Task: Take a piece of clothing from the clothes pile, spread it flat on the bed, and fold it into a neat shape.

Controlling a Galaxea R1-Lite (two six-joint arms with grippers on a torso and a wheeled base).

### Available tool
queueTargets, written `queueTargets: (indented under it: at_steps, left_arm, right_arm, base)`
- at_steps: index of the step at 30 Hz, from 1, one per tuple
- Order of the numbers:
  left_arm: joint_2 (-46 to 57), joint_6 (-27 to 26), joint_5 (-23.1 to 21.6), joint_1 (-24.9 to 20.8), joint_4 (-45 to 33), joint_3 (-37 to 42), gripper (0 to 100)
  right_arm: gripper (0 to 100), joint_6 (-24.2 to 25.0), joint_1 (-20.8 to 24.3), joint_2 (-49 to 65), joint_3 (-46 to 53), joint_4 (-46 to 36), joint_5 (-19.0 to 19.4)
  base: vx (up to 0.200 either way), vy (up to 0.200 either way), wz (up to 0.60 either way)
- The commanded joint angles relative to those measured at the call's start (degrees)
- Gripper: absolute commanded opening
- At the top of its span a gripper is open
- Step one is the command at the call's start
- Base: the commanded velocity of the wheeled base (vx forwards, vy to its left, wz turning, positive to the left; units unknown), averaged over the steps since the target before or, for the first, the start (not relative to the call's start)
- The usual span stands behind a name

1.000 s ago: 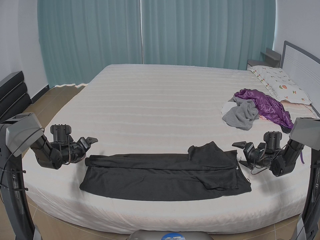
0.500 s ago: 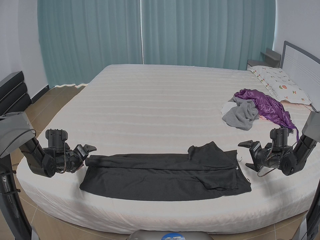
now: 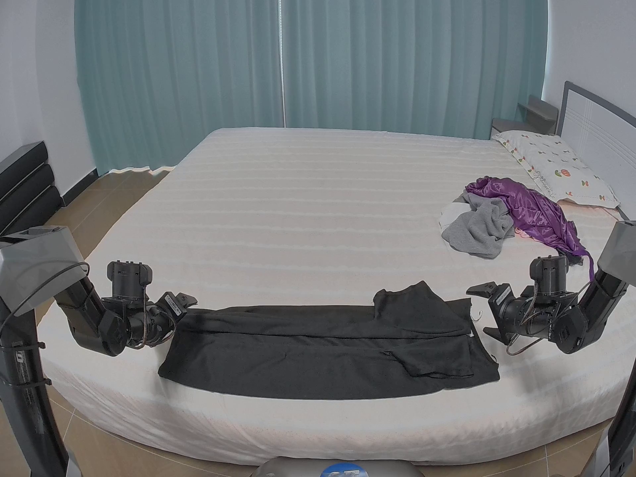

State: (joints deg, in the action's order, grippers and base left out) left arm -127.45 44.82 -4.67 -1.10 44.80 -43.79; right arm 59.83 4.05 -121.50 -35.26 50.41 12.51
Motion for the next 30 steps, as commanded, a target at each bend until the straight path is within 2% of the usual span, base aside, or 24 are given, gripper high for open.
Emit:
queueTargets:
  at_steps: [1,9,21,23,30]
  left_arm:
    - [-1.83,0.70,0.45,-0.13,0.02,-0.86,0]
    - [1.86,1.23,2.91,-0.57,0.11,-0.16,0]
    - [2.30,3.25,2.91,-1.01,0.55,-1.12,0]
    - [2.30,3.25,2.91,-1.01,0.55,-1.12,0]
    - [1.94,3.25,2.91,-1.01,0.64,-1.21,0]
  right_arm:
    - [100,-0.07,1.14,0.04,0.01,-0.05,-1.26]
    - [100,0.11,2.72,0.39,-3.33,-7.25,-5.04]
    - [100,0.11,5.01,-3.74,-5.53,-8.66,-5.92]
    - [100,0.11,5.88,-5.23,-6.05,-8.66,-7.32]
    - [100,0.02,5.88,-7.78,-9.31,-8.48,-7.94]
  base:
    - [0.000,0.000,0.00]
    - [0.000,0.000,0.00]
    - [0.000,0.000,0.00]
    - [0.000,0.000,0.00]
    - [0.000,0.000,0.00]
